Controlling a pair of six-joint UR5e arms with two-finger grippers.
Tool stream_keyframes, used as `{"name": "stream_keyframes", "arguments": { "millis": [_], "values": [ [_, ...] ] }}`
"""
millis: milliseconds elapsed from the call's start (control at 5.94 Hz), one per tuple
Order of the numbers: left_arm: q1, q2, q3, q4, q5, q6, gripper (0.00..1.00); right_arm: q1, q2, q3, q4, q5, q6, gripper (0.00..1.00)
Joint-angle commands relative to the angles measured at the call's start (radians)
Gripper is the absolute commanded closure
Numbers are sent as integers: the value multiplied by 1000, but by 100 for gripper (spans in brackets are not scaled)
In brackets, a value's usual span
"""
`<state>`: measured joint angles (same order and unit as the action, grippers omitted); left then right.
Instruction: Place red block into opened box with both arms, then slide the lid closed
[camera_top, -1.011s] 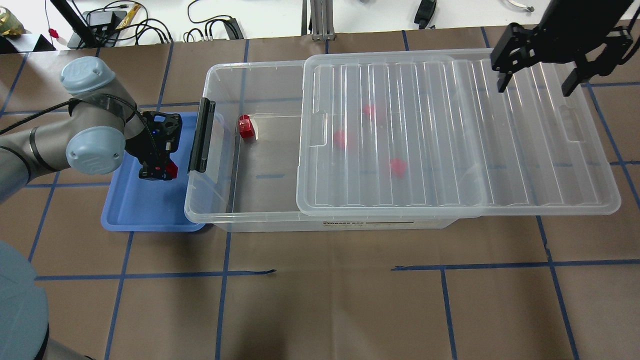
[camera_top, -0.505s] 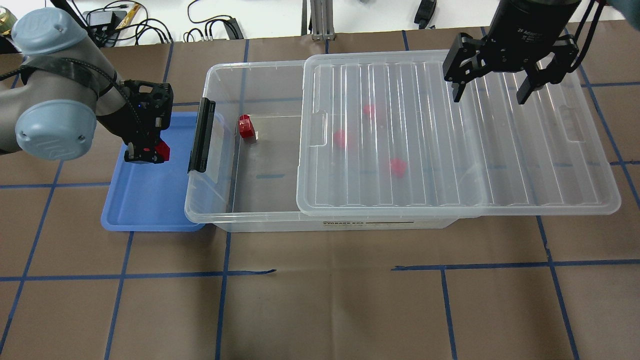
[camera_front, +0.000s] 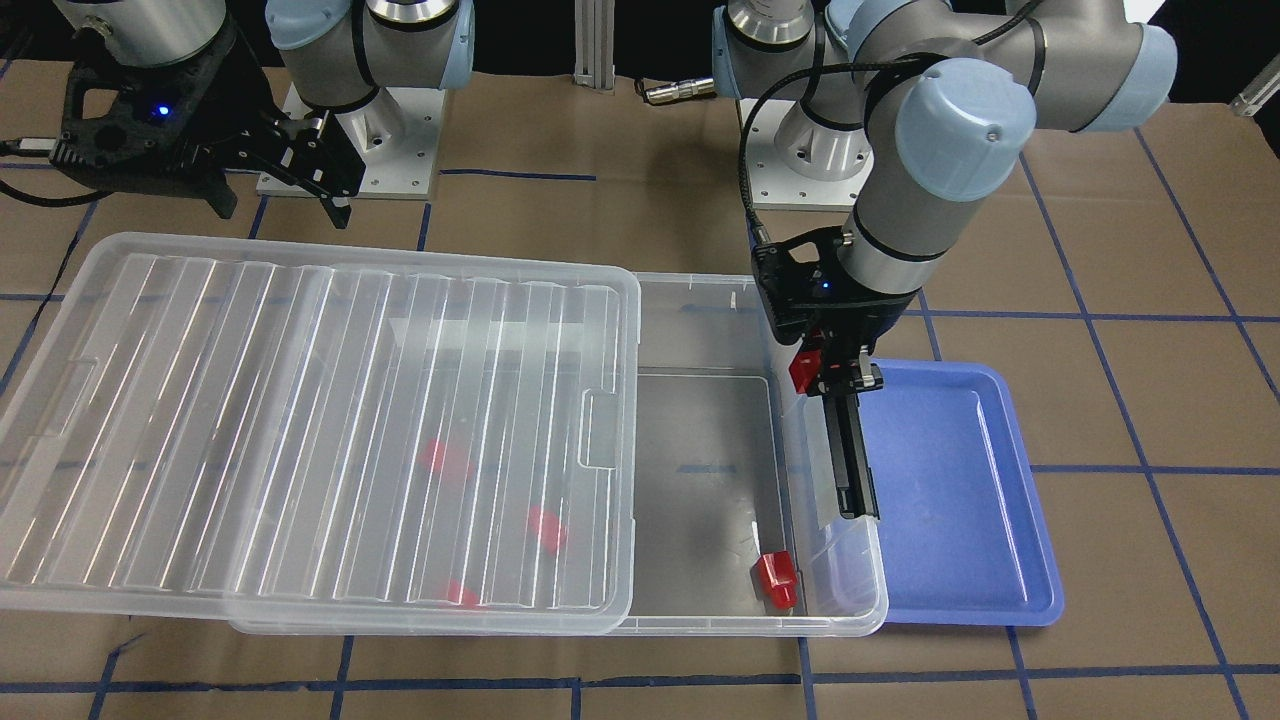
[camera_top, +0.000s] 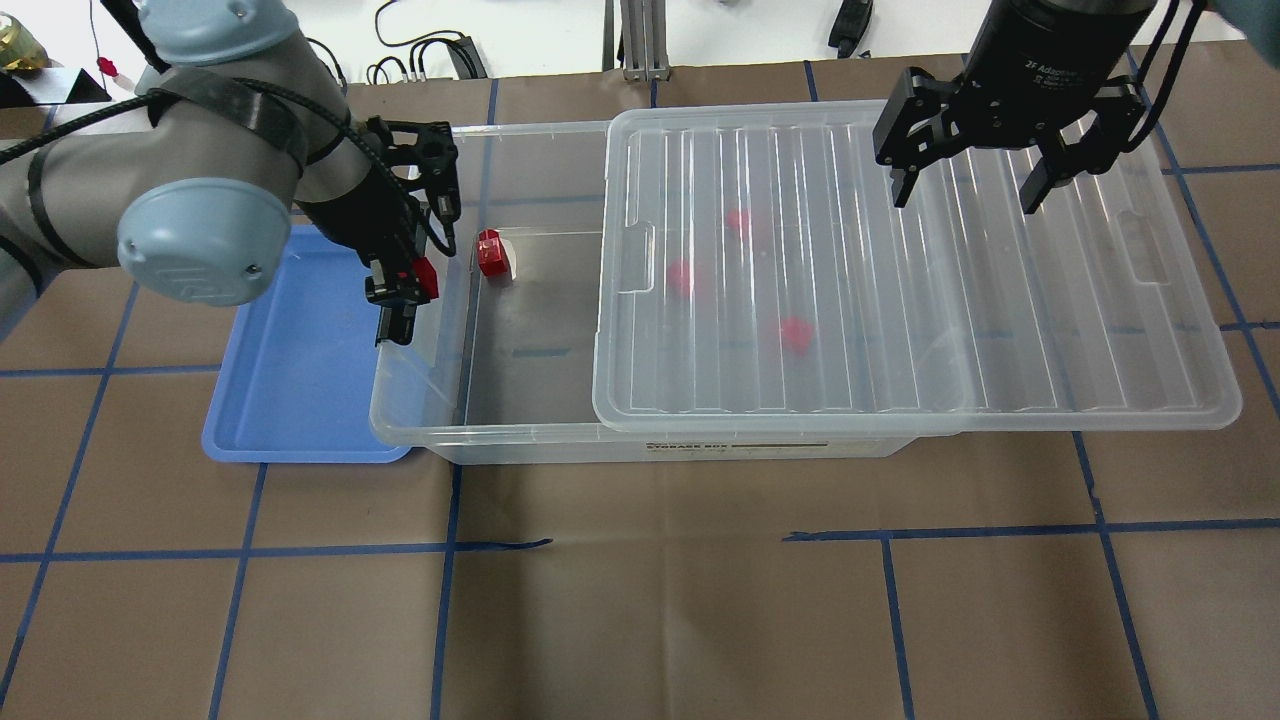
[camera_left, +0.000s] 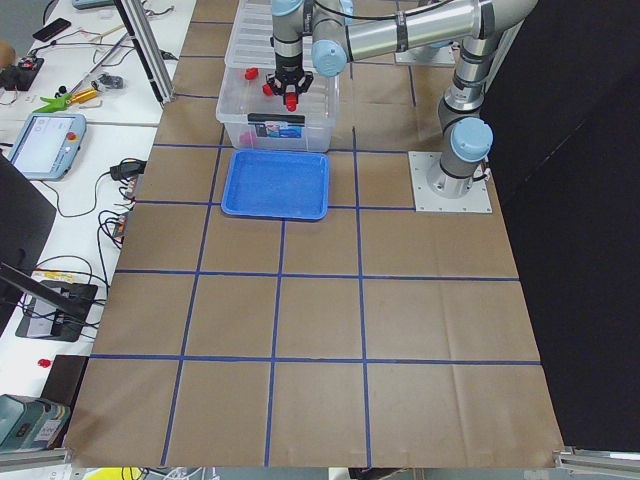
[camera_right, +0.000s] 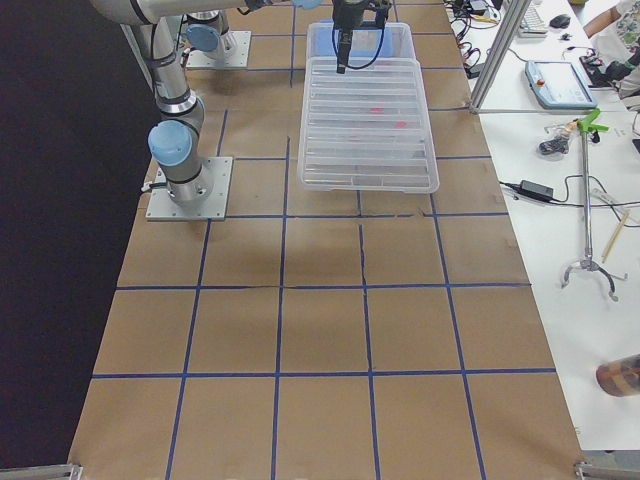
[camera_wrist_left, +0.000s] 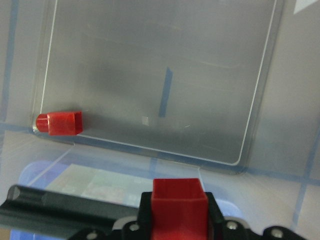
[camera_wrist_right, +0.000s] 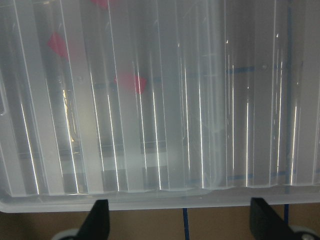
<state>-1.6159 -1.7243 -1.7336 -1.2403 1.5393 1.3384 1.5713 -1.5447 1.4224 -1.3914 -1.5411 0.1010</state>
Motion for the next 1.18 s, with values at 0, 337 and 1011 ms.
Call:
{"name": "stream_keyframes", "arguments": {
  "millis": [0, 337, 1011],
  "values": [
    [-48, -90, -18, 79, -8, -36, 97, 3, 2, 1, 2, -2, 0, 0],
    [-76, -202, -37, 221, -18, -25, 97, 3, 11, 3, -5, -11, -3, 0],
    [-76, -298, -70, 352, -10, -28, 31, -147, 37, 4, -51, -13, -142, 0]
  ]
}}
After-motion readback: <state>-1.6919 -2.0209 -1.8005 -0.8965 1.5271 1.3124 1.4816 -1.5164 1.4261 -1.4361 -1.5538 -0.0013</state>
